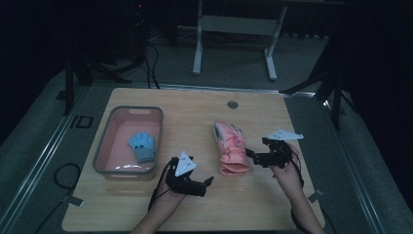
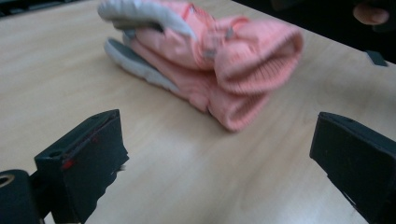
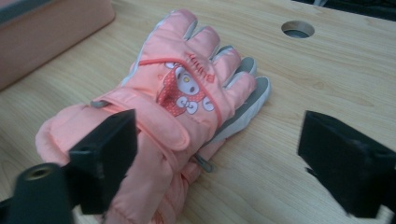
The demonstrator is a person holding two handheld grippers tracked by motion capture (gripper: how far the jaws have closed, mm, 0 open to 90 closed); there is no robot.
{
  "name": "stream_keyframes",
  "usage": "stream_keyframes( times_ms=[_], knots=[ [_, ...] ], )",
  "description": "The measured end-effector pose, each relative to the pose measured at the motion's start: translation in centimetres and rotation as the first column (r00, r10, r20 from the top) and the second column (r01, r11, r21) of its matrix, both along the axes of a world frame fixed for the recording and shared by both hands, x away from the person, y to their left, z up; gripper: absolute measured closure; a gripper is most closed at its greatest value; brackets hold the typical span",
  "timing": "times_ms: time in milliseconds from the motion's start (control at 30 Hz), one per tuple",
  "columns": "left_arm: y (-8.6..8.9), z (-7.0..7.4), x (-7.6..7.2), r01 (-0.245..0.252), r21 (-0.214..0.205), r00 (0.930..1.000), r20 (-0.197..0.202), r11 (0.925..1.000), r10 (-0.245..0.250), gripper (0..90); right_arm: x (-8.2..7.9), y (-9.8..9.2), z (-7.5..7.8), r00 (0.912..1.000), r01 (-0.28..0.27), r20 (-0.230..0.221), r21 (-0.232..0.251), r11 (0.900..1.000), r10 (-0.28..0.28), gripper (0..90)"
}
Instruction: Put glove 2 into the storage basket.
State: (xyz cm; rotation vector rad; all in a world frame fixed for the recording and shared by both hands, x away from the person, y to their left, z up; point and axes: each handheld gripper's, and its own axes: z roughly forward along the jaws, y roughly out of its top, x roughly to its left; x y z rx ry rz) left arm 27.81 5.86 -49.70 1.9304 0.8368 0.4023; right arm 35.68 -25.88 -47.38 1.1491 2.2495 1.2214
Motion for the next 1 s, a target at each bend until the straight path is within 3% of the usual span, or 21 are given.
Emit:
stream_keyframes(
  times_ms=[100,133,200,267,300,367,467,533,567,700,733,767,867,1000],
  knots=[
    [-0.6,0.7,1.4,0.003,0.006,1.0,-0.001,1.0,-0.003,3.5,0.2,-0.3,0.0,0.9999,0.014,0.006,-0.027,0.9995,-0.013,10.0],
    [-0.8,1.0,1.9,0.006,0.013,1.0,-0.001,0.9999,-0.006,3.5,0.3,-0.4,0.0,1.0,0.007,-0.002,-0.022,0.9997,-0.007,13.6],
    [-1.5,1.6,2.8,0.01,0.027,0.9999,0.005,0.9996,-0.01,5.0,0.6,-0.7,0.2,0.9996,0.029,0.005,-0.025,0.9993,-0.029,25.9],
    [-2.3,2.2,3.6,0.012,0.046,0.9997,0.021,0.9989,-0.013,9.4,1.0,-0.8,0.2,0.9997,0.023,0.003,-0.051,0.9984,-0.023,43.7],
    [-2.7,2.5,4.1,0.019,0.053,0.9995,0.025,0.9984,-0.02,15.9,1.7,-0.7,0.2,0.9999,0.005,-0.01,-0.033,0.9994,-0.005,57.9],
    [-3.4,3.0,5.0,0.037,0.049,0.9988,0.031,0.9981,-0.039,20.3,2.0,-0.6,0.2,1.0,-0.001,-0.007,-0.025,0.9997,0.001,61.7],
    [-4.4,3.6,6.5,0.048,0.031,0.9983,0.031,0.9983,-0.049,43.9,2.9,-0.1,0.0,0.9998,-0.017,-0.007,-0.026,0.9995,0.017,72.1],
    [-5.1,3.8,7.4,0.036,0.053,0.9988,0.032,0.998,-0.037,51.9,3.5,0.4,0.0,0.9993,-0.036,-0.011,-0.024,0.9991,0.035,77.5],
    [-5.4,3.9,7.9,0.035,0.06,0.999,0.025,0.9976,-0.036,59.3,3.7,0.7,0.0,0.9991,-0.042,-0.011,-0.02,0.9989,0.041,77.5],
    [-6.4,3.4,9.3,0.032,0.082,0.9988,-0.041,0.9961,-0.029,63.9,4.3,1.6,-0.4,0.9976,-0.066,-0.023,-0.004,0.9978,0.066,74.7],
    [-6.6,3.1,9.5,0.024,0.085,0.998,-0.061,0.9961,-0.019,61.9,4.4,1.8,-0.6,0.9968,-0.074,-0.028,0.0,0.9972,0.074,71.1],
    [-6.7,2.8,9.8,0.014,0.086,0.996,-0.089,0.9962,-0.006,53.8,4.5,2.0,-0.9,0.9965,-0.079,-0.029,0.003,0.9969,0.079,68.2],
    [-7.2,1.6,10.7,0.002,0.082,0.9851,-0.172,0.9966,0.012,37.2,4.7,2.3,-1.5,0.9955,-0.087,-0.037,0.011,0.9962,0.087,58.9],
    [-7.5,0.6,11.3,-0.02,0.111,0.9772,-0.208,0.9936,0.043,28.2,4.8,2.5,-2.3,0.9958,-0.075,-0.052,0.011,0.9971,0.075,53.1]
  ],
)
